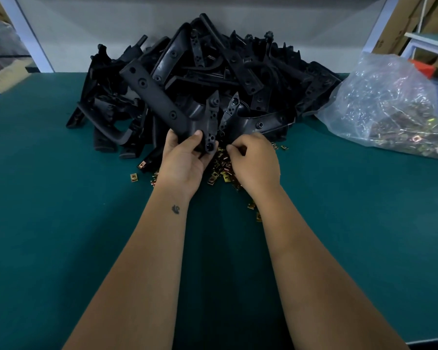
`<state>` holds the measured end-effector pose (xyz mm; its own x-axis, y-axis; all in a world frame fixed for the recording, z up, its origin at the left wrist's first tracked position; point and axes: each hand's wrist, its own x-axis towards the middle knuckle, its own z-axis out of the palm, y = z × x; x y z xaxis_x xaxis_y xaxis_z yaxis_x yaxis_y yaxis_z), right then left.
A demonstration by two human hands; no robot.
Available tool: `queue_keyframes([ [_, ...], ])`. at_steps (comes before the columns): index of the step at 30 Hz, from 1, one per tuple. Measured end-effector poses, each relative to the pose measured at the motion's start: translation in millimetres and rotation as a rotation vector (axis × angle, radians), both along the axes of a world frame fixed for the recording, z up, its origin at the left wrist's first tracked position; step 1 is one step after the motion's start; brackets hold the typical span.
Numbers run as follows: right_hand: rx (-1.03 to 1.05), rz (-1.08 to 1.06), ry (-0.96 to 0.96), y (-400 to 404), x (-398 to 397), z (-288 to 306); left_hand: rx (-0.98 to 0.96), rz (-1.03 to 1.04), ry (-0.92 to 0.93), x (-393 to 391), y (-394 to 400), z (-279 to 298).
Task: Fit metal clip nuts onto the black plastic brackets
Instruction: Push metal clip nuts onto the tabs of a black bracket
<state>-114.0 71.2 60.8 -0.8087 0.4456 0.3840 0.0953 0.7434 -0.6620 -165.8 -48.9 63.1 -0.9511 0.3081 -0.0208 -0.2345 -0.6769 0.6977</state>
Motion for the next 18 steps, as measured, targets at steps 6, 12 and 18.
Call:
queue_keyframes([
  [6,-0.252,0.077,0.175,1,11,8,-0.042,-0.023,-0.001,4,-4,3],
  [12,-0.559,0.110,0.223,-1,12,12,-0.057,-0.074,0.040,12,-2,7],
  [18,-0.991,0.268,0.265,2,16,18,-0.025,-0.116,0.004,14,-2,8],
])
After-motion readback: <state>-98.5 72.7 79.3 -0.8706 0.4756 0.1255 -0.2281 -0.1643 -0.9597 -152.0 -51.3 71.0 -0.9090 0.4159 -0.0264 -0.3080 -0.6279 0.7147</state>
